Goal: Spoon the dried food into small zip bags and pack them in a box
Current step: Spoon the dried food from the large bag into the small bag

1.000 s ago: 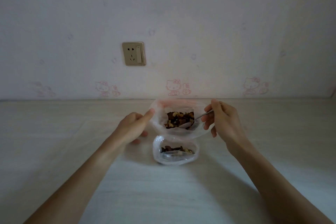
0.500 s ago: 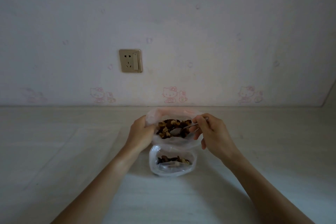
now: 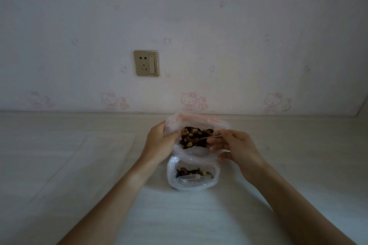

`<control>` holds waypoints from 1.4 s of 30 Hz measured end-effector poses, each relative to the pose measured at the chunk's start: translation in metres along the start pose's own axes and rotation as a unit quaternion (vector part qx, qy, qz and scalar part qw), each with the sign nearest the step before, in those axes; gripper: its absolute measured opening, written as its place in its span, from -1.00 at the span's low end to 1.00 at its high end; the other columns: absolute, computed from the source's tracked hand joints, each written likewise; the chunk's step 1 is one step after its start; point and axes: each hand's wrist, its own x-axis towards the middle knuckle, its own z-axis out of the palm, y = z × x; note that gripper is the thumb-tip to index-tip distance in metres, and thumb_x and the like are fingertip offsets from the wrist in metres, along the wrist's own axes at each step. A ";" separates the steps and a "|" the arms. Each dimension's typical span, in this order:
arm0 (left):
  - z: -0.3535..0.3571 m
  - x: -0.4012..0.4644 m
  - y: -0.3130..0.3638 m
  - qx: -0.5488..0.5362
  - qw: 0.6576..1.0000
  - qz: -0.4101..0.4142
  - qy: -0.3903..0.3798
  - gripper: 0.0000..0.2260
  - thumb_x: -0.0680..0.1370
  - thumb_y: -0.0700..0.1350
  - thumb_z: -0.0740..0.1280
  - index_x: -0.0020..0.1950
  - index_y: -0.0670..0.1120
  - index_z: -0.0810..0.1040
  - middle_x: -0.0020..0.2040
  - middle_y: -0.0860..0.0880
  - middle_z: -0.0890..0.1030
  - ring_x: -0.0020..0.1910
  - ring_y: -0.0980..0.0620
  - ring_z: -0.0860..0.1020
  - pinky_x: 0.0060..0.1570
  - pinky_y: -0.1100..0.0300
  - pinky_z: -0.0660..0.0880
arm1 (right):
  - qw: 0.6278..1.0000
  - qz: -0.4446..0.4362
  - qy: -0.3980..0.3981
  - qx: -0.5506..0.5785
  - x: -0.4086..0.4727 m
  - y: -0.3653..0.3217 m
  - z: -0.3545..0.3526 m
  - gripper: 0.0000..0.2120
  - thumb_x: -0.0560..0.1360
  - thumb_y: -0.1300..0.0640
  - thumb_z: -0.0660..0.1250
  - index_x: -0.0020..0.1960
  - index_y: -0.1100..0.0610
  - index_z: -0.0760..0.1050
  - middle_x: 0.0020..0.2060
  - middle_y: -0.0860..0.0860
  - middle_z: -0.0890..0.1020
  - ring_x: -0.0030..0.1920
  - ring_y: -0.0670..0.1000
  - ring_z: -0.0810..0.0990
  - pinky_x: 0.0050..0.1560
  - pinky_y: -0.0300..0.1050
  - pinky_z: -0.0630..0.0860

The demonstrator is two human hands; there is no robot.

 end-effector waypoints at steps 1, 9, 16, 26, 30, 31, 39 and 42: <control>-0.001 0.000 0.000 -0.001 1.000 0.000 0.000 -0.93 0.59 -0.15 0.42 0.00 -0.01 0.71 -0.12 -0.02 0.76 -0.11 -0.04 0.73 -0.04 -0.04 0.65 | 1.000 0.006 0.005 0.008 0.000 -0.001 -0.002 -0.71 0.73 0.14 0.17 0.11 0.28 0.61 -0.11 0.18 0.76 -0.24 0.08 0.70 -0.40 -0.13 0.57; -0.012 0.004 0.002 0.021 0.999 0.001 -0.023 -0.85 0.56 -0.09 0.46 0.08 0.13 0.69 -0.06 0.13 0.75 -0.07 0.14 0.71 -0.05 0.13 0.62 | 0.998 -0.010 0.046 0.042 0.001 -0.007 -0.007 -0.69 0.74 0.16 0.13 0.07 0.30 0.59 -0.14 0.24 0.74 -0.27 0.11 0.68 -0.47 -0.09 0.53; -0.038 0.002 0.003 0.166 0.986 -0.020 -0.018 -0.48 0.52 0.24 0.47 0.38 0.03 0.52 0.27 0.15 0.56 0.02 0.27 0.59 -0.03 0.26 0.50 | 0.995 -0.047 0.063 0.066 0.002 -0.015 -0.014 -0.67 0.73 0.15 0.12 0.01 0.28 0.59 -0.22 0.21 0.73 -0.32 0.11 0.65 -0.49 -0.09 0.48; -0.050 -0.051 0.023 0.268 0.955 0.066 -0.106 -0.70 0.58 0.25 0.38 -0.24 0.09 0.60 -0.34 0.09 0.68 -0.35 0.17 0.64 -0.16 0.10 0.58 | 0.993 -0.077 0.027 0.084 0.001 -0.022 -0.018 -0.60 0.73 0.06 0.12 -0.15 0.21 0.54 -0.42 0.17 0.59 -0.48 0.13 0.54 -0.54 -0.14 0.33; -0.043 -0.061 0.019 0.251 0.958 0.063 -0.121 -0.74 0.60 0.21 0.37 -0.15 0.09 0.69 -0.28 0.03 0.70 -0.28 0.02 0.68 -0.09 -0.06 0.61 | 0.996 -0.079 0.013 0.047 -0.002 -0.023 -0.015 -0.59 0.73 0.03 0.12 -0.18 0.20 0.51 -0.49 0.14 0.53 -0.52 0.11 0.50 -0.57 -0.15 0.30; -0.041 -0.062 0.017 0.230 0.964 0.063 -0.119 -0.77 0.61 0.16 0.38 -0.13 0.08 0.70 -0.26 0.01 0.71 -0.26 -0.02 0.68 -0.08 -0.06 0.59 | 0.996 -0.082 0.008 0.037 -0.003 -0.023 -0.014 -0.58 0.73 0.02 0.12 -0.19 0.19 0.51 -0.50 0.13 0.51 -0.52 0.11 0.50 -0.56 -0.15 0.29; -0.033 -0.059 0.001 0.081 0.985 0.070 -0.137 -0.88 0.63 -0.07 0.40 -0.06 -0.03 0.70 -0.18 0.02 0.74 -0.19 0.15 0.67 -0.09 0.34 0.50 | 0.954 -0.272 -0.026 -0.125 -0.021 -0.027 -0.002 -0.54 0.75 0.01 0.08 -0.23 0.21 0.43 -0.52 0.05 0.43 -0.54 0.05 0.40 -0.52 -0.15 0.32; -0.033 -0.060 0.000 0.007 0.989 0.021 -0.143 -0.83 0.55 0.05 0.43 -0.09 -0.03 0.69 -0.23 -0.03 0.70 -0.29 0.08 0.66 -0.23 0.35 0.53 | 0.924 -0.344 -0.030 -0.166 -0.025 -0.027 0.000 -0.56 0.74 0.00 0.07 -0.25 0.17 0.40 -0.50 -0.03 0.40 -0.51 -0.05 0.36 -0.49 -0.07 0.30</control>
